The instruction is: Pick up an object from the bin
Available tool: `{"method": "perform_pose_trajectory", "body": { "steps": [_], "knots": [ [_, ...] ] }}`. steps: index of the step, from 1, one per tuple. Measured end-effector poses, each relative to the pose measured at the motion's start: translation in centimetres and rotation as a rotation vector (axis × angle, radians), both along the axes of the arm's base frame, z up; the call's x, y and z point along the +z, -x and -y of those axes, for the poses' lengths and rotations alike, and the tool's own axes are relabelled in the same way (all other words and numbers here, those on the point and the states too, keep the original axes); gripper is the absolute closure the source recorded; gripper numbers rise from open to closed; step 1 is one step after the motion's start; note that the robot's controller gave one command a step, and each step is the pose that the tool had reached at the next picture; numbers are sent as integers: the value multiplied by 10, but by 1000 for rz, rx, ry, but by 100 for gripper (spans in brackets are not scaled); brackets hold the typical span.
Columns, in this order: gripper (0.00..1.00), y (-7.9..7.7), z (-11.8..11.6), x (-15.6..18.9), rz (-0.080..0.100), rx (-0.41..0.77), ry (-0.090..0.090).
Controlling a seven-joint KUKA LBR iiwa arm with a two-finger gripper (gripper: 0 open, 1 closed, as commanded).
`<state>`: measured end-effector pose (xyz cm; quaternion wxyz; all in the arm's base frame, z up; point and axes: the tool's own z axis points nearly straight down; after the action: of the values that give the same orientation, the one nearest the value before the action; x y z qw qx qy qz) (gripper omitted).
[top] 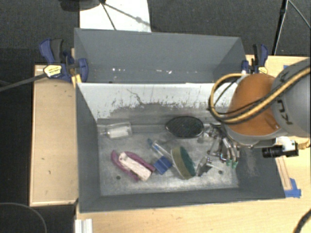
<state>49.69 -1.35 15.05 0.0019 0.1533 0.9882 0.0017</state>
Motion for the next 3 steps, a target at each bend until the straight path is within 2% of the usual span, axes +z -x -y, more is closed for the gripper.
{"method": "perform_pose_trajectory", "body": {
  "steps": [1, 2, 3],
  "knots": [
    [0, 1, -75, -49, -5, 3, -1],
    [0, 6, -87, -70, 3, -135, 2],
    [100, 6, -86, -69, 3, -130, 3]
  ]
}}
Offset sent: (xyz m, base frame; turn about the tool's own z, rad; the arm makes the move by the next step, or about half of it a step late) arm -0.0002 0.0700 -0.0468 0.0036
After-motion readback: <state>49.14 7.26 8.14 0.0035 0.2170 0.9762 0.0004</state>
